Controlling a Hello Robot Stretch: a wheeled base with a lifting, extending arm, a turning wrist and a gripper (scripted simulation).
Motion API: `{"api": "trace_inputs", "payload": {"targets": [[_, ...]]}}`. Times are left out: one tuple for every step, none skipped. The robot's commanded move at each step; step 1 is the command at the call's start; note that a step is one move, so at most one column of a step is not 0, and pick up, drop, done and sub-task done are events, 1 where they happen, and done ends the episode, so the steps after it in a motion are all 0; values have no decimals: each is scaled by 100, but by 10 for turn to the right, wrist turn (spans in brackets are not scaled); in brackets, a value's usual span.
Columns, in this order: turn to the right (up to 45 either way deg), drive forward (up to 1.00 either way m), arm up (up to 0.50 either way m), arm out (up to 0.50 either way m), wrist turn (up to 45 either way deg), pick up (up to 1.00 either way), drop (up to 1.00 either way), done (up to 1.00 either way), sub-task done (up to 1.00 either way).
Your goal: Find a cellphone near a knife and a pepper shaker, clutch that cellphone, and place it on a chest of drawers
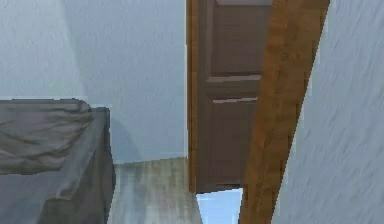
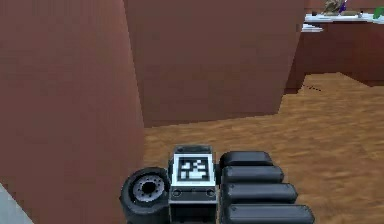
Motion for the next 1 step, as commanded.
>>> {"api": "trace_inputs", "payload": {"targets": [[0,65,0,0,0,0,0,0,0]]}}
